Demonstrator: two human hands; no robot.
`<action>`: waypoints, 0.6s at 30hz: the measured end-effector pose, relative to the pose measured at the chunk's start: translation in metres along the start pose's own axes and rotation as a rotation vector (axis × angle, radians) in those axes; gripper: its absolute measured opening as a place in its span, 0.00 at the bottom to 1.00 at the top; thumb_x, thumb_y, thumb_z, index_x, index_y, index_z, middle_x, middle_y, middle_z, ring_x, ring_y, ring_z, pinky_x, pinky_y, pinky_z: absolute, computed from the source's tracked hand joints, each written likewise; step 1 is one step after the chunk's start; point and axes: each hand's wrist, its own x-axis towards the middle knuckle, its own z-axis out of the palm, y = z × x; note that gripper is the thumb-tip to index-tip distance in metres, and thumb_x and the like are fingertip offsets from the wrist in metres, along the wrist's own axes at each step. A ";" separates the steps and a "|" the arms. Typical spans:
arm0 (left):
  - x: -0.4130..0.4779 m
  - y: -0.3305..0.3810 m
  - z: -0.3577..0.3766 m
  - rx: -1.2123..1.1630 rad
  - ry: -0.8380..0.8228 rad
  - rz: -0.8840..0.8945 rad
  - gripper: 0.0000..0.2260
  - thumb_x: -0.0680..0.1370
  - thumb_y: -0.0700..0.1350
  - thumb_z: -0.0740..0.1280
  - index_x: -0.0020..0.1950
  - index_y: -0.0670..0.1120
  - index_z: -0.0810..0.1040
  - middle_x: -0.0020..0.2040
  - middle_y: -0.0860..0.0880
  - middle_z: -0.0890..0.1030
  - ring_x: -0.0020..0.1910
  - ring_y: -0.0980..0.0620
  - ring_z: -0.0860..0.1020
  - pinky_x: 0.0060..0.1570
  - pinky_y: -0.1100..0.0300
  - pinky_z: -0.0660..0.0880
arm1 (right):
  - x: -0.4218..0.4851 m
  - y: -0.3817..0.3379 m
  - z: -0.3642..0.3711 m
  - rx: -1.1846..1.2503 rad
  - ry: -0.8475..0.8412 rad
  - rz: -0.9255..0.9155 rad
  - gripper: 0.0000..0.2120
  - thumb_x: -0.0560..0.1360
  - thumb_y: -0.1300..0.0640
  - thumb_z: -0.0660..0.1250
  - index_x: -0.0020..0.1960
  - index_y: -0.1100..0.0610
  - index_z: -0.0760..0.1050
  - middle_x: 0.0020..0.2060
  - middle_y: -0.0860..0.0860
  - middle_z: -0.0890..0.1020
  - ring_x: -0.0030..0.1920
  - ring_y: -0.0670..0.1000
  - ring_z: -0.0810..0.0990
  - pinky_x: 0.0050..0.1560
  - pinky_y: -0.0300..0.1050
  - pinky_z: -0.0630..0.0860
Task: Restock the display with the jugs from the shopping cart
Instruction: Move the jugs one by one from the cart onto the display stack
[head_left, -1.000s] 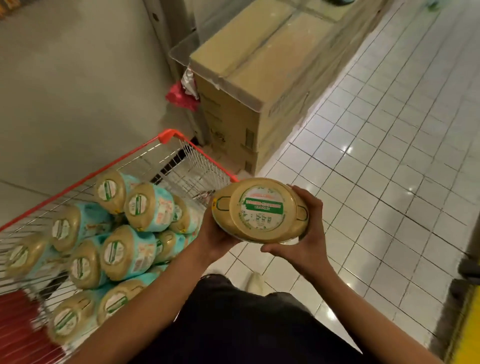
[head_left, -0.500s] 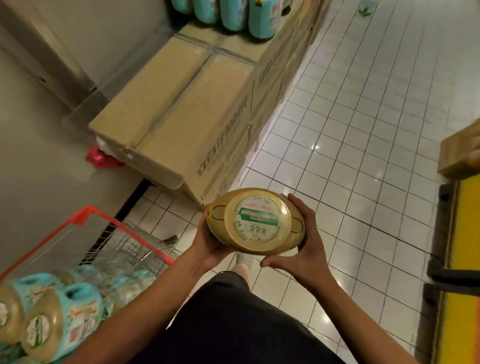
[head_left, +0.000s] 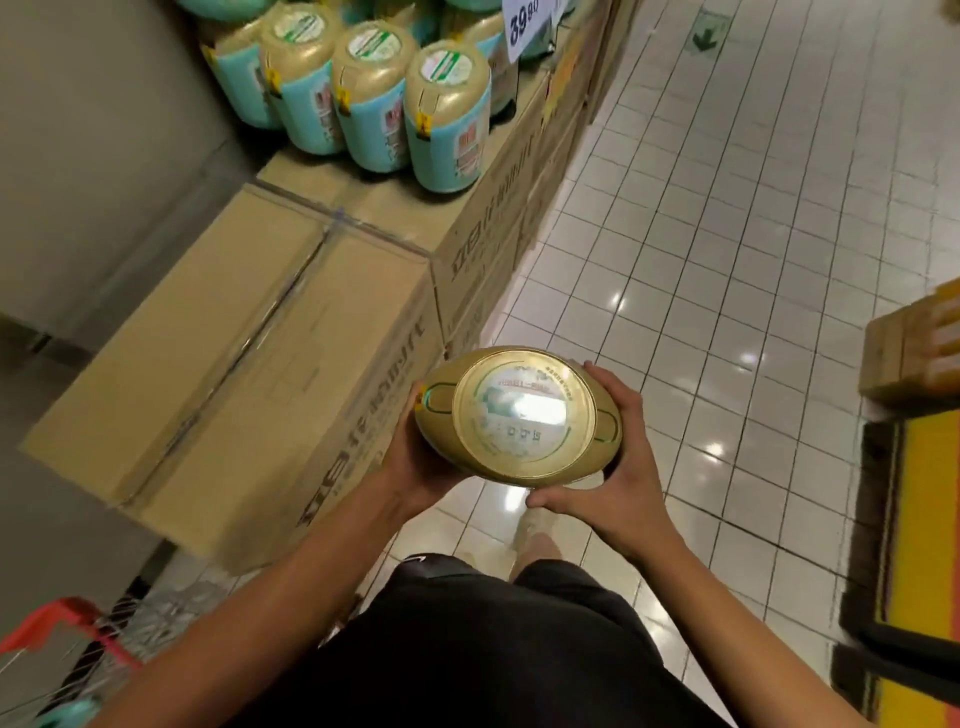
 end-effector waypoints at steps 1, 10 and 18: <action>0.016 0.011 0.012 0.027 0.001 0.016 0.23 0.84 0.60 0.57 0.67 0.48 0.83 0.64 0.43 0.83 0.59 0.43 0.84 0.53 0.45 0.82 | 0.021 0.003 -0.010 0.009 -0.012 -0.003 0.57 0.58 0.47 0.87 0.80 0.48 0.61 0.76 0.47 0.71 0.76 0.54 0.72 0.75 0.48 0.71; 0.097 0.107 0.095 -0.060 0.010 0.224 0.25 0.79 0.66 0.63 0.66 0.51 0.84 0.65 0.46 0.83 0.62 0.44 0.83 0.53 0.45 0.82 | 0.223 0.006 -0.083 0.072 -0.287 -0.108 0.55 0.60 0.47 0.87 0.79 0.49 0.62 0.73 0.46 0.74 0.74 0.55 0.73 0.74 0.49 0.72; 0.120 0.198 0.111 -0.036 0.205 0.458 0.35 0.86 0.65 0.38 0.75 0.50 0.76 0.71 0.40 0.78 0.71 0.33 0.75 0.60 0.25 0.74 | 0.387 -0.028 -0.057 0.125 -0.591 -0.290 0.54 0.60 0.53 0.86 0.79 0.57 0.62 0.72 0.39 0.73 0.74 0.47 0.73 0.71 0.38 0.71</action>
